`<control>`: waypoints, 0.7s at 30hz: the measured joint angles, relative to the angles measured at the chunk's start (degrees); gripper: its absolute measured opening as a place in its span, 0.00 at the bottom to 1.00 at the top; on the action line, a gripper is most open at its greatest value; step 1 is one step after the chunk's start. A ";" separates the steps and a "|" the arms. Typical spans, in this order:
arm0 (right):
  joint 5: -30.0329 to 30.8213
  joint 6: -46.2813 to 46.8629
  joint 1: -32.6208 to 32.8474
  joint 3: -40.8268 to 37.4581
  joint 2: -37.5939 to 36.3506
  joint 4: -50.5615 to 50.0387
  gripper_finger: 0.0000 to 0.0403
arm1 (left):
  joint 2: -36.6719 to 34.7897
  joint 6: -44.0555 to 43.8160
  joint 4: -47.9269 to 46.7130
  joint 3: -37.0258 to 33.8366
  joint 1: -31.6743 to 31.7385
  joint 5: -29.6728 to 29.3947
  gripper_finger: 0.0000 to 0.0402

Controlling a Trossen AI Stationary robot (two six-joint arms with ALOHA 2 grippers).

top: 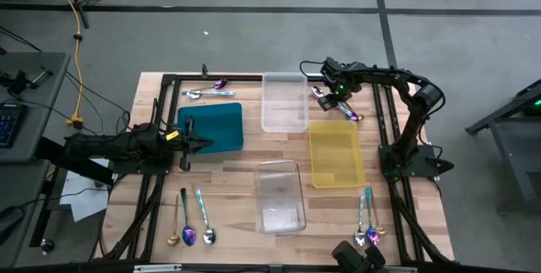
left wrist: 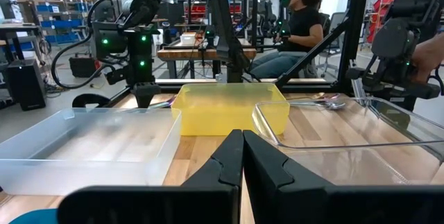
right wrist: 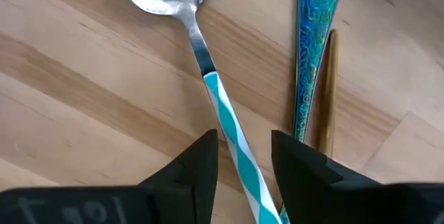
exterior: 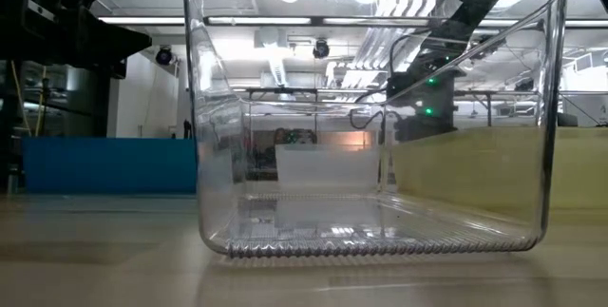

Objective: Sort silverware by color (type)
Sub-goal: Put the white spoon into the yellow bin

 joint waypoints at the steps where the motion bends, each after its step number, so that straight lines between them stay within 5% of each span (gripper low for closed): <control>1: -0.15 0.05 0.00 0.00 0.00 -0.01 0.31 | 0.00 0.00 0.00 0.00 0.00 0.00 0.01; 21: -1.71 1.49 0.03 0.24 2.64 -0.39 0.31 | 0.00 0.00 0.00 0.00 0.00 0.02 0.01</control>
